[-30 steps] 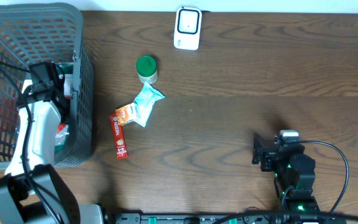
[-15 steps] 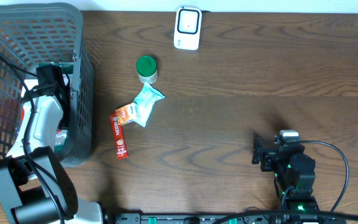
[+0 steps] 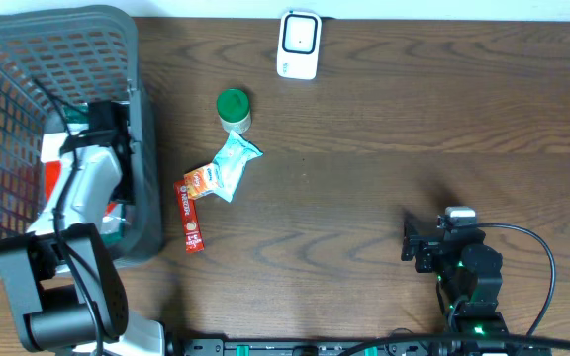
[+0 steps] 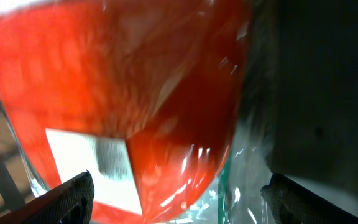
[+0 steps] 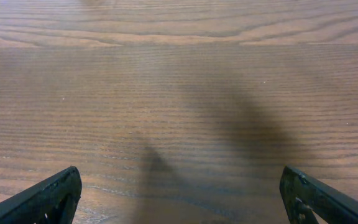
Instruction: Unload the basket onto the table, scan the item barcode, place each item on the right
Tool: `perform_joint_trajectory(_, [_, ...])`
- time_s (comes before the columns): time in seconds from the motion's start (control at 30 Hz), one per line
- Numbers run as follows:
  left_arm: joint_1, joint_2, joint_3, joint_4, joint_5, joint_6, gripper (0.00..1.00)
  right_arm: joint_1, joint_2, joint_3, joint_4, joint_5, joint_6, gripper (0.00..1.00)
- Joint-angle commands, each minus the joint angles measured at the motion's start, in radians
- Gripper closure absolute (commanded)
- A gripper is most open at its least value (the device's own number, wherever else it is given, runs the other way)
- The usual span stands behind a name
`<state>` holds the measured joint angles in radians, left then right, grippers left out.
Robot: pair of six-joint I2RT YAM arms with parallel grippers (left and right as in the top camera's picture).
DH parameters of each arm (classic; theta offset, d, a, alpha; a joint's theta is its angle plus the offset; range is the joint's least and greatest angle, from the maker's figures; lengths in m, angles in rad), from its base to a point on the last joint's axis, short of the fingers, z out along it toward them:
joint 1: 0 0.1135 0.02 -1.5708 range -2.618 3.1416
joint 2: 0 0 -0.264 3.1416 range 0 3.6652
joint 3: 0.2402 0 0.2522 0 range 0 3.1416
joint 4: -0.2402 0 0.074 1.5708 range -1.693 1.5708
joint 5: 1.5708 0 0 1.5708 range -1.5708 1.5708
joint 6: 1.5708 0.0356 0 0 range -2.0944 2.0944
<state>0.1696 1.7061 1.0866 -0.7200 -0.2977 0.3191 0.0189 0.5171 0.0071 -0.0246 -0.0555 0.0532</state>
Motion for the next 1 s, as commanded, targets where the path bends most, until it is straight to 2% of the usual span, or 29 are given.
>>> perform_joint_trajectory(0.0, [-0.027,0.008,0.017,0.011,-0.011,0.013,0.12,0.007,-0.002,-0.001,0.006,0.002,0.014,0.01])
perform_joint_trajectory(0.63, [0.096,0.008,0.017,0.033,-0.058,0.014,0.12,0.007,-0.002,-0.001,0.006,0.002,0.014,0.01])
perform_joint_trajectory(0.83, [0.096,0.007,0.017,0.041,-0.189,0.013,0.11,0.007,-0.002,-0.001,0.006,0.002,0.014,0.01])
perform_joint_trajectory(0.97, [0.096,-0.002,0.017,0.053,-0.202,0.005,0.12,0.007,-0.002,-0.001,0.006,0.002,0.014,0.01])
